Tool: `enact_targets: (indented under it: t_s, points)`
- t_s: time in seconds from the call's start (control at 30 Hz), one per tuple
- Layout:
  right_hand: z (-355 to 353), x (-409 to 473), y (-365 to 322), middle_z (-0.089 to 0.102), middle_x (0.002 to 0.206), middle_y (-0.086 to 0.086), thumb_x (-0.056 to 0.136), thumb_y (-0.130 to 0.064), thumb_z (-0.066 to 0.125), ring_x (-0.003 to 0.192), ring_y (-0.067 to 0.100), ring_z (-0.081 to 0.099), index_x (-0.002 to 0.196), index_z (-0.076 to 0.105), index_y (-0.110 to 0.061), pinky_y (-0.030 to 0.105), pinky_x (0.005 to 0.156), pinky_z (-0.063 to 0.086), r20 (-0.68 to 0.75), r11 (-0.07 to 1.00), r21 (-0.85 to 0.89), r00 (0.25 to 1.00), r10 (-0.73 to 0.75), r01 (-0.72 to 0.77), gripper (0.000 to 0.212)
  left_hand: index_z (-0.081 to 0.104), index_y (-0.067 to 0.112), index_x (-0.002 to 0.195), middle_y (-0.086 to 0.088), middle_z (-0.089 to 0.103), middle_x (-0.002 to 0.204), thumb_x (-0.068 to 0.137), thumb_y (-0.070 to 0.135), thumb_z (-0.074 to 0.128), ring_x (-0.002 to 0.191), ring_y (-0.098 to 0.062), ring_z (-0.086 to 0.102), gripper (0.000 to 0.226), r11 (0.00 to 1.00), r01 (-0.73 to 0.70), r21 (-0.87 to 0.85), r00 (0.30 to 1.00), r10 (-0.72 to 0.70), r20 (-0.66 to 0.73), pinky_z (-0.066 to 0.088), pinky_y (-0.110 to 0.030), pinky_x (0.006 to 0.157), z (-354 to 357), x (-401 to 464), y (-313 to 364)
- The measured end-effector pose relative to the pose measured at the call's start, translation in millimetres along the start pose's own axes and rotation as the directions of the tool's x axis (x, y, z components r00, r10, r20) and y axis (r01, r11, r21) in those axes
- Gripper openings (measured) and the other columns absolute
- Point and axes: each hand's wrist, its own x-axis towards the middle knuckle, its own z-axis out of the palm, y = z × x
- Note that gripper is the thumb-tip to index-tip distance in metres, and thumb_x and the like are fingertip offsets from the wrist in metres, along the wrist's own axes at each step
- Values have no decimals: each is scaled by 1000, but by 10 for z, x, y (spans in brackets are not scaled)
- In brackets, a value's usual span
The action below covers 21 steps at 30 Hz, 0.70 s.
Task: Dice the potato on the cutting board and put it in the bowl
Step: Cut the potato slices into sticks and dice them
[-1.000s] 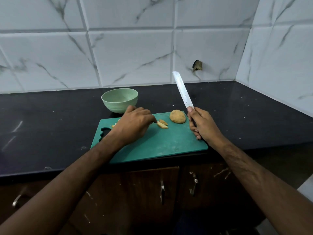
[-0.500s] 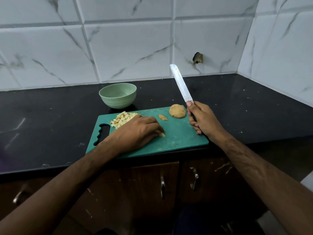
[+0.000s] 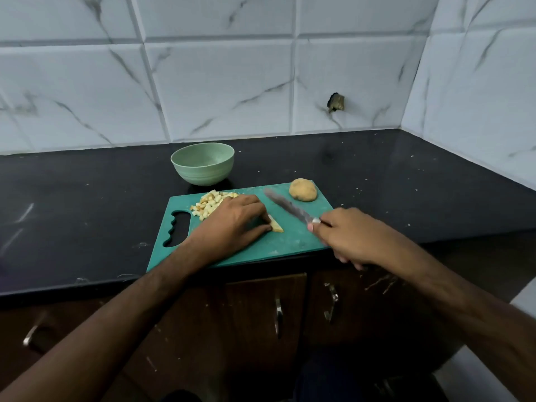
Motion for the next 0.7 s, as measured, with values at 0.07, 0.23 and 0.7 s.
enact_targets:
  t_s: [0.07, 0.23, 0.7]
  points:
    - [67, -127, -51, 64, 62, -2, 107, -50, 34, 38, 8, 55, 89, 56, -26, 28, 50, 49, 8, 995, -96, 999, 36, -35, 38, 70, 14, 95, 2, 66, 96, 93, 30, 68, 90, -15, 62, 17, 1000, -5, 0, 1000, 5, -5, 51, -37, 82, -3, 5, 1]
    - [278, -201, -131, 63, 71, -1, 107, -51, 32, 43, 8, 56, 89, 54, -25, 28, 53, 43, -47, 984, -176, 999, 17, -25, 38, 71, 18, 92, 8, 63, 91, 91, 27, 73, 84, -5, 57, 10, 999, 15, -33, 1000, -16, -12, 49, -25, 78, -12, 20, 20]
    - [389, -318, -192, 55, 78, -8, 108, -49, 28, 70, 10, 56, 92, 50, -26, 33, 62, 42, -181, 943, -333, 981, -69, 5, 35, 73, 16, 90, 6, 64, 91, 90, 26, 75, 80, -6, 59, 10, 999, 32, -26, 999, -33, -39, 53, -29, 74, -11, 1, 47]
